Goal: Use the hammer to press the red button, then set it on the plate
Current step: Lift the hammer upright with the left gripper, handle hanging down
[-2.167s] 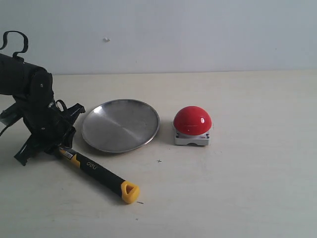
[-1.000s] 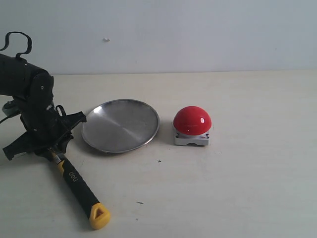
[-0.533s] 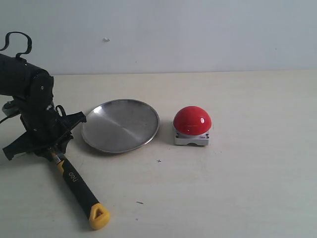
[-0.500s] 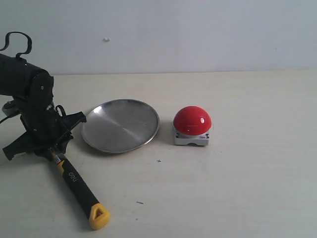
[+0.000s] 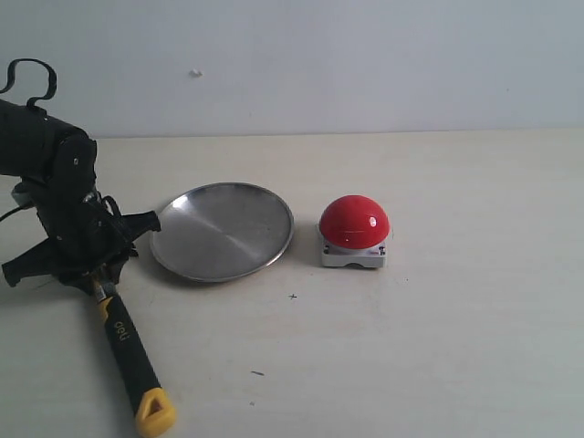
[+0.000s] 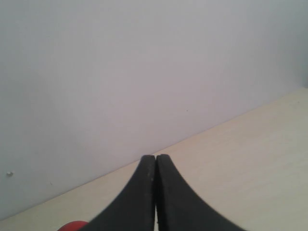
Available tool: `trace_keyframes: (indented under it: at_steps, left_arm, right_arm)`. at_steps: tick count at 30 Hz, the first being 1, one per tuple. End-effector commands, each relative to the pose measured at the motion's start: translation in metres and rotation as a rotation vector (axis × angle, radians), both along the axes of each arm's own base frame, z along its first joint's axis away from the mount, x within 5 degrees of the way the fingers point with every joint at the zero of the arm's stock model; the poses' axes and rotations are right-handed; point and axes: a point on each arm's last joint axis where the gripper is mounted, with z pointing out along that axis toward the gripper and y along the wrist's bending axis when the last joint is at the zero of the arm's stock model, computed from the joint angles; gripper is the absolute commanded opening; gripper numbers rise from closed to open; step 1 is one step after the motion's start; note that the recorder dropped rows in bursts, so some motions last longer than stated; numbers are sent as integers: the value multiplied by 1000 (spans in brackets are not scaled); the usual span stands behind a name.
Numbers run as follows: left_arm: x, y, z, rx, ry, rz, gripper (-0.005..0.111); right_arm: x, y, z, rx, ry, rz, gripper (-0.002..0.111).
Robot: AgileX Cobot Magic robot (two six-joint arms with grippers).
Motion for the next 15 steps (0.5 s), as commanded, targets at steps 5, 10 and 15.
trace_keyframes:
  at_steps: [5,10,15]
  left_arm:
    - [-1,5,-5,79,19,-114,1]
    - [0,6,-5,95,14,-131,1]
    - [0,6,-5,103,12,-138,1]
  right_arm:
    - [-1,0,2,-8,-12,-6,0]
    - [-1,0,2,-8,-12,-6,0]
    - [-1,0,2,-8,-12,-6,0]
